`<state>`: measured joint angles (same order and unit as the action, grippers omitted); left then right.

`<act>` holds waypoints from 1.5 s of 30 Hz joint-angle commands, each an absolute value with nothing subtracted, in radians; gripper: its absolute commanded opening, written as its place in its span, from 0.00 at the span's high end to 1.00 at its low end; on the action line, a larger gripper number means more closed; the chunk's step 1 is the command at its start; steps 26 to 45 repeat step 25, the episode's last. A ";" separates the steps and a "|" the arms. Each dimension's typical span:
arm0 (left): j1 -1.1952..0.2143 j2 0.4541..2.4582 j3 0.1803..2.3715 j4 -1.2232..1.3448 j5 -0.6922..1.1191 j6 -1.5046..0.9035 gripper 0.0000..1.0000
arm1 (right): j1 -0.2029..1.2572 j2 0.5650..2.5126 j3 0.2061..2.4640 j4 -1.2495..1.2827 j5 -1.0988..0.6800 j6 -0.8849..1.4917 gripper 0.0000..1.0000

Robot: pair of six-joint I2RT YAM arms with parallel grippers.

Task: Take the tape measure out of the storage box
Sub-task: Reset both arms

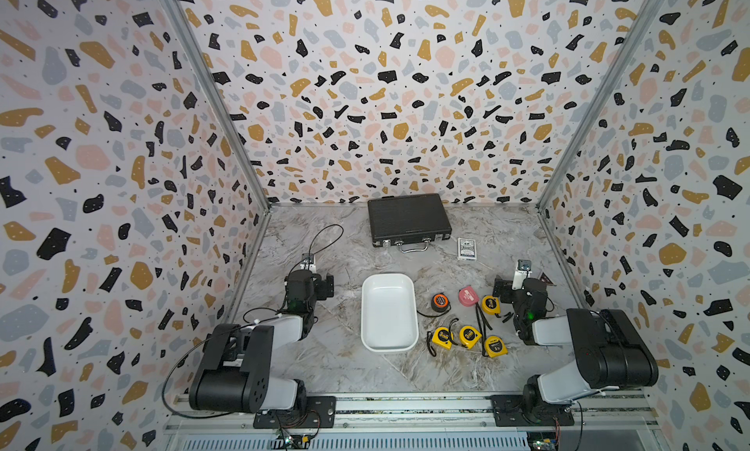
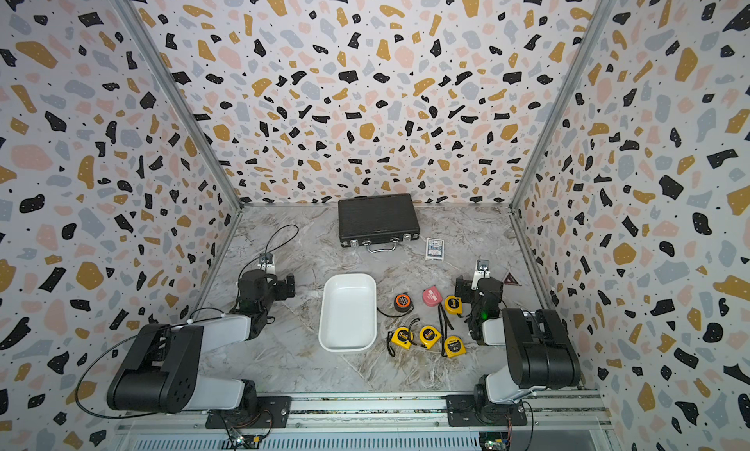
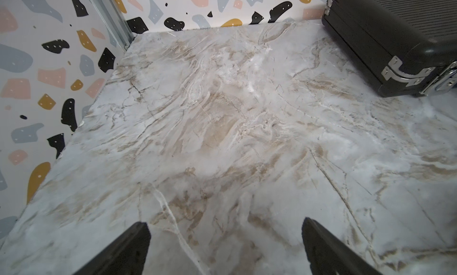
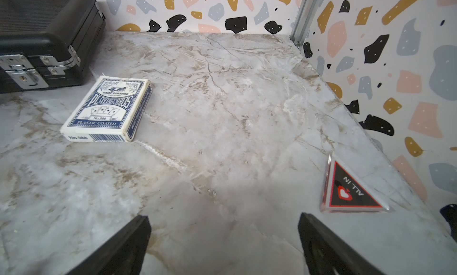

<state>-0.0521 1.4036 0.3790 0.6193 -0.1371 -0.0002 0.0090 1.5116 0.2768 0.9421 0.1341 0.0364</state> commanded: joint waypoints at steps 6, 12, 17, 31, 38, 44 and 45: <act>-0.044 1.395 0.377 0.718 -0.109 -0.008 0.00 | 0.017 1.502 0.292 0.975 0.158 0.021 0.01; -0.046 1.394 0.376 0.719 -0.114 -0.008 0.00 | 0.017 1.503 0.292 0.979 0.158 0.021 0.01; -0.046 1.407 0.361 0.764 -0.090 0.001 0.00 | 0.017 1.502 0.290 0.981 0.154 0.021 0.01; -0.044 1.419 0.341 0.801 -0.071 0.007 0.00 | 0.017 1.503 0.290 0.981 0.153 0.020 0.01; -0.044 1.419 0.341 0.801 -0.071 0.007 0.00 | 0.017 1.503 0.290 0.981 0.153 0.020 0.01; -0.044 1.419 0.341 0.801 -0.071 0.007 0.00 | 0.017 1.503 0.290 0.981 0.153 0.020 0.01; -0.044 1.419 0.341 0.801 -0.071 0.007 0.00 | 0.017 1.503 0.290 0.981 0.153 0.020 0.01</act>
